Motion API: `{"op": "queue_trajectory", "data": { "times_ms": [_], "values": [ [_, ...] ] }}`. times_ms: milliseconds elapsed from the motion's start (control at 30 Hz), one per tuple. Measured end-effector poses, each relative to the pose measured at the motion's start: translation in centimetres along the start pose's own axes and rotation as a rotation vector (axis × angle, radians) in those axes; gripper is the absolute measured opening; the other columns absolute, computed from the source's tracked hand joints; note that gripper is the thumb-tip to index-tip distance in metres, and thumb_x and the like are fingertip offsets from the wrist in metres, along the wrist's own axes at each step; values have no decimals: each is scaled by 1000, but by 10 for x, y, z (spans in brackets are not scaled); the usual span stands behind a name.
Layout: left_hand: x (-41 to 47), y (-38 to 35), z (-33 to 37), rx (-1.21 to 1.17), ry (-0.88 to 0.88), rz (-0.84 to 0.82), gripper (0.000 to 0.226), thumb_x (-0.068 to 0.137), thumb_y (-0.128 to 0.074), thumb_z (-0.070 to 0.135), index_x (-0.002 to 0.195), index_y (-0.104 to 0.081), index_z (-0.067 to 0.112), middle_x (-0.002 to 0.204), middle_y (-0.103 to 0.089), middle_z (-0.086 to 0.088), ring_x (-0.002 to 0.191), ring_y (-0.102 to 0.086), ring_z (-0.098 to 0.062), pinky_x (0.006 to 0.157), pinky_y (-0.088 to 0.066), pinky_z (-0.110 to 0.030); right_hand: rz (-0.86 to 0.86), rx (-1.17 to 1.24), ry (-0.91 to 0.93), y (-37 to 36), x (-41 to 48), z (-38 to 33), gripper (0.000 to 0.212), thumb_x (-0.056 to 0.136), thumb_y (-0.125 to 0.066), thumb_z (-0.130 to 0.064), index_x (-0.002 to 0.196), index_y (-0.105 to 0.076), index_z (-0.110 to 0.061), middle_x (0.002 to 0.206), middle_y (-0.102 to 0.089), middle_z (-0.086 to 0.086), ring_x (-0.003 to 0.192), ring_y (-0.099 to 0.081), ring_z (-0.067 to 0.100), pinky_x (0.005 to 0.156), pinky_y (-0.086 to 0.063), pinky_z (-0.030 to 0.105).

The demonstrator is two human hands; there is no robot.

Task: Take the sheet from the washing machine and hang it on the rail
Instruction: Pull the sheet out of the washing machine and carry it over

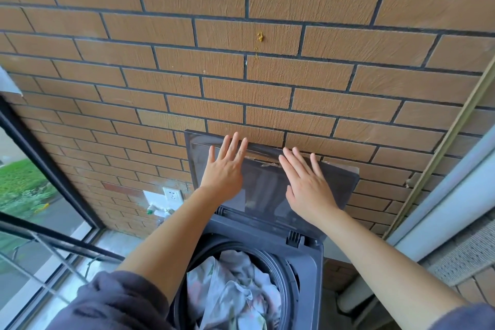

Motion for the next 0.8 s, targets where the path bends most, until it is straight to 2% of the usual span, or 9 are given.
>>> {"op": "queue_trajectory", "data": {
  "times_ms": [100,200,333,433,533,600,800],
  "values": [
    [-13,2,0,-38,18,11,80,89,-43,19,149,11,20,156,17,-4,144,15,-25,115,-5,-52,17,2,-38,-1,-10,-4,69,79,-62,-9,142,-36,-8,152,-30,10,141,-25,28,112,-10,48],
    [-33,0,0,-83,35,30,80,89,-46,20,150,6,20,157,12,-3,144,10,-25,115,-7,-50,29,47,-57,-6,-26,-11,68,80,-60,-8,143,-35,-8,153,-27,10,142,-22,27,114,-11,48],
    [-72,-23,-3,-167,48,65,74,88,-52,21,150,-11,18,157,-11,-6,145,-7,-27,115,-18,-50,-17,146,-39,-30,-55,-30,67,81,-58,-8,144,-34,-9,154,-26,8,143,-20,25,115,-14,47],
    [-102,-56,-11,-196,83,-33,69,89,-50,24,149,-16,18,155,-17,-6,144,-11,-26,115,-18,-47,-130,191,-27,-56,-75,-46,66,85,-52,-11,146,-27,-11,156,-20,6,145,-13,22,116,-11,44],
    [-129,-91,-20,-206,130,-155,65,92,-47,29,148,-17,19,155,-17,-5,144,-9,-24,116,-16,-45,-291,252,-13,-85,-91,-62,65,93,-40,-15,150,-9,-15,159,2,0,143,11,13,117,4,38],
    [-144,-113,-25,-226,160,-219,63,92,-48,30,148,-20,19,155,-19,-5,144,-11,-24,115,-16,-44,-405,277,-15,-107,-101,-72,65,96,-36,-17,150,1,-17,158,11,-2,143,16,13,116,9,34],
    [-176,-180,-28,-201,184,-446,62,91,-50,31,146,-24,20,154,-20,-4,144,-12,-22,113,-22,-39,-685,399,-118,-180,-127,-95,66,98,-39,-21,151,0,-22,158,9,-5,146,6,16,118,-7,34]
  ]
}}
Point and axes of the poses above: each hand's wrist, its own x-axis towards the middle knuckle, its own y-axis out of the back of the hand, z = x × y, the point moved 4 cm from there along x, towards the middle knuckle
